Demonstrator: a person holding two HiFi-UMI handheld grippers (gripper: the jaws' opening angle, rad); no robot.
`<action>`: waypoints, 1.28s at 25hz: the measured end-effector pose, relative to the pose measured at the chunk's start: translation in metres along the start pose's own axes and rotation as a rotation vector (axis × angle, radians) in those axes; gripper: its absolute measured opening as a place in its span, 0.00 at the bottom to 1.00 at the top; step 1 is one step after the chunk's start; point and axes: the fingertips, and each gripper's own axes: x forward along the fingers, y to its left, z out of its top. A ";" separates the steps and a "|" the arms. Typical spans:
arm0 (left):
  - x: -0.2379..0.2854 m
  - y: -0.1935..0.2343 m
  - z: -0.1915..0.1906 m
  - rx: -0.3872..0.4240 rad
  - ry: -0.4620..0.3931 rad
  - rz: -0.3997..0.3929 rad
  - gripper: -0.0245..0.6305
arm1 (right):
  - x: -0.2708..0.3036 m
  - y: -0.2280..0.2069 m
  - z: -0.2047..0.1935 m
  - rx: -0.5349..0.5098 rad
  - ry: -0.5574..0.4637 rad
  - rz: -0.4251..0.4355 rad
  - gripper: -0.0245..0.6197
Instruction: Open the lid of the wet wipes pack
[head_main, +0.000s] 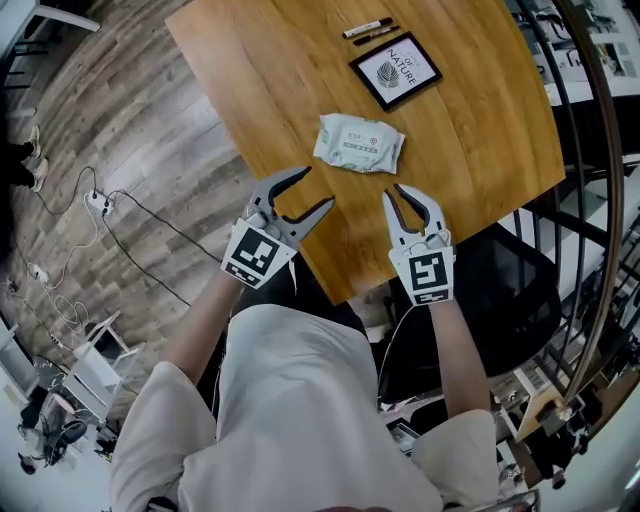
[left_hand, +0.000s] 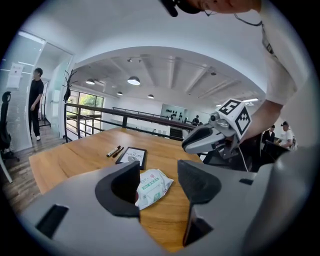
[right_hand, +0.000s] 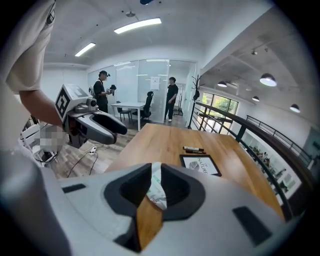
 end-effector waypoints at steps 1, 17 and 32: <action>0.007 0.003 -0.004 -0.001 0.006 -0.009 0.39 | 0.006 -0.002 -0.004 -0.001 0.012 0.003 0.11; 0.102 0.040 -0.077 0.168 0.108 -0.144 0.40 | 0.100 -0.004 -0.056 -0.142 0.139 0.021 0.11; 0.149 0.052 -0.133 0.335 0.211 -0.166 0.48 | 0.150 0.004 -0.101 -0.432 0.242 0.080 0.11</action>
